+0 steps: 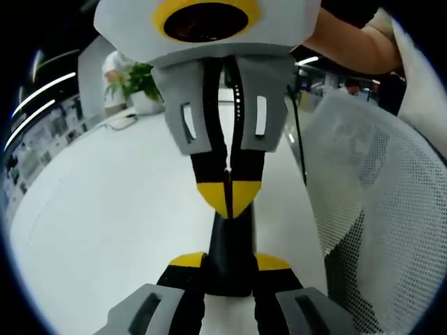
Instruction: Press the specified remote control buttons in sequence, fully releasing each button before pressing the next.
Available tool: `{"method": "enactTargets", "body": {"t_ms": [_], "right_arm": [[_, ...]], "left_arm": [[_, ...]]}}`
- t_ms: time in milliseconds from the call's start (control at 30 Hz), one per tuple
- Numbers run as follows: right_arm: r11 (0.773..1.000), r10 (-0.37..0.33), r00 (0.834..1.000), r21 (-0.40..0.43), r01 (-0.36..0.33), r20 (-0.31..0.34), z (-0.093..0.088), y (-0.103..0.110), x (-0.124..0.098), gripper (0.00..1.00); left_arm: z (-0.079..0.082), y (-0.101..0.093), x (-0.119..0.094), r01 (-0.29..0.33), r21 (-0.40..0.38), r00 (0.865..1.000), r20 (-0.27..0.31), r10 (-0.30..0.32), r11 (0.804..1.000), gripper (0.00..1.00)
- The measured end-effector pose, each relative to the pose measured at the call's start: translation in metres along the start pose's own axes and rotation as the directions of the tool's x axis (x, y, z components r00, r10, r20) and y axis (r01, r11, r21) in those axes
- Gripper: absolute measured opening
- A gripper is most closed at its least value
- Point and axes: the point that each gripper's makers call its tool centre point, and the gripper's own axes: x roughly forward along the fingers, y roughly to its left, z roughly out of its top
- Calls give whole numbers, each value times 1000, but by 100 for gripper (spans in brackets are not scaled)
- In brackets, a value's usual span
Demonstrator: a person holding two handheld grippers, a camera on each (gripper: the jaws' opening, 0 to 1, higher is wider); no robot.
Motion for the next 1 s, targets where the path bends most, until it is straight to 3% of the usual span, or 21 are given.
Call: {"method": "enactTargets", "body": {"t_ms": [533,767,1000], "right_arm": [[999,-31,998,-43,28,-63,1,-2,2,0],[999,-5,999,31,6,-31,-1,-5,3,0],[999,2,1000,39,-1,-28,1,-4,3,0]], "left_arm": [[0,0,0,-2,0,1000,2,2,1000,24],[1,-1,0,-4,-2,1000,2,4,1000,24],[0,0,0,-5,-4,1000,2,5,1000,24]]}}
